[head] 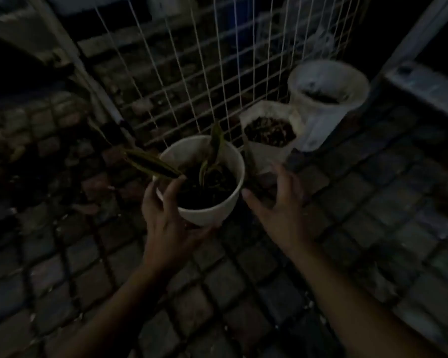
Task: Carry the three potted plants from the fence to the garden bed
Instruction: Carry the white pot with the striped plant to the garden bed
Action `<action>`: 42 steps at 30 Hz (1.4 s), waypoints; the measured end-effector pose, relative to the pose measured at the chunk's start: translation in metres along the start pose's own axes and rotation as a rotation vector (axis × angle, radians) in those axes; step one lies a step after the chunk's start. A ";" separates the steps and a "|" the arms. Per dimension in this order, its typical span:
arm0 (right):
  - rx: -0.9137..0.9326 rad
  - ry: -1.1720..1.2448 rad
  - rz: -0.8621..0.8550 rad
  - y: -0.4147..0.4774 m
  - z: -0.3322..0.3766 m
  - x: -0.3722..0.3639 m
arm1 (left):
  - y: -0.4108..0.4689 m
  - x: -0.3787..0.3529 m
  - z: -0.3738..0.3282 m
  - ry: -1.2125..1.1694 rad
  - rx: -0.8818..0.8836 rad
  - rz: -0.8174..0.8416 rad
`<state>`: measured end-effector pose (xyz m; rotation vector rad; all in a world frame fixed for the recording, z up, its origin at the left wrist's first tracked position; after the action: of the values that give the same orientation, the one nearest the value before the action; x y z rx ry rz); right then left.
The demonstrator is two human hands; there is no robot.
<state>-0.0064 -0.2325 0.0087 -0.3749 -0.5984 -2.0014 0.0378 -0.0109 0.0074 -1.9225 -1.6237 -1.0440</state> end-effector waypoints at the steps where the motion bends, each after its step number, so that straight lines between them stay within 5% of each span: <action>1: -0.041 0.053 -0.006 -0.010 -0.018 -0.011 | -0.004 -0.018 0.005 0.054 -0.036 0.012; 5: -0.116 0.127 0.046 -0.029 -0.084 -0.051 | -0.005 -0.081 0.026 0.223 -0.136 0.027; 10: -0.174 0.225 0.068 -0.029 -0.132 -0.074 | 0.003 -0.114 0.040 0.051 -0.140 -0.207; 19: -0.122 0.525 0.200 -0.001 -0.102 -0.088 | 0.007 -0.097 0.042 -0.166 -0.140 -0.266; 30: 0.115 0.061 0.155 -0.025 -0.087 -0.088 | 0.001 -0.059 0.092 -0.389 -0.180 -0.161; 35: 0.132 0.014 0.169 -0.027 -0.082 -0.091 | -0.015 -0.074 0.111 -0.587 -0.028 -0.150; 42: 0.158 0.066 0.021 -0.056 -0.075 -0.108 | -0.032 -0.104 0.124 -0.788 -0.051 -0.114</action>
<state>-0.0054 -0.1730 -0.1210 -0.2177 -0.7026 -1.9235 0.0373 0.0186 -0.1549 -2.4773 -2.1257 -0.3505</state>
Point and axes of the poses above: each hand's wrist, its own y-axis towards the middle knuckle, its own x-axis out of the back of the hand, z = x × y, the point moved 4 cm from there along y, towards the middle knuckle, and after that the axes turned 3 degrees about x, right-handed, at the moved point
